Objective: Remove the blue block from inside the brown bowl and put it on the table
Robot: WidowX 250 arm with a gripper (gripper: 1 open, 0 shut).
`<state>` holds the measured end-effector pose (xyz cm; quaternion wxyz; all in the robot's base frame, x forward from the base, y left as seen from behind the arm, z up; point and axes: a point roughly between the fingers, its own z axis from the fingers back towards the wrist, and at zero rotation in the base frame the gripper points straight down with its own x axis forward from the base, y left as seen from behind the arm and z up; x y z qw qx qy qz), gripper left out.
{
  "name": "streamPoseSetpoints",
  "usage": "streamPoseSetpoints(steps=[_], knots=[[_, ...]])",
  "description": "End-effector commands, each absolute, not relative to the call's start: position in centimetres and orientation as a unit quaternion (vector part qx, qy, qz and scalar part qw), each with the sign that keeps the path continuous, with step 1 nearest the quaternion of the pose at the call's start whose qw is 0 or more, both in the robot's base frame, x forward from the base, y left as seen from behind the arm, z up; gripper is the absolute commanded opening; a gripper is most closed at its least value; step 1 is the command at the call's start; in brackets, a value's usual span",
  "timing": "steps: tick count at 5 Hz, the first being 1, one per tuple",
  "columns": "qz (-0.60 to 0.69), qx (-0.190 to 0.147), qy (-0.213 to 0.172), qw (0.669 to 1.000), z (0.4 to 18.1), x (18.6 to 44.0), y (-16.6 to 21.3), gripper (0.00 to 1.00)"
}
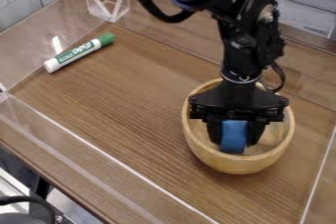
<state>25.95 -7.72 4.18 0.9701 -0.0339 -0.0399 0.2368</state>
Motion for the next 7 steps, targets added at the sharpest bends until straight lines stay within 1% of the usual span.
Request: streamPoseSetpoints(steps=[1, 7], knots=[[0.232, -0.050, -0.074, 0.969, 6.7, 27.3, -7.9, 0.00], [0.222, -0.052, -0.063, 0.972, 8.4, 27.3, -7.2, 0.00]])
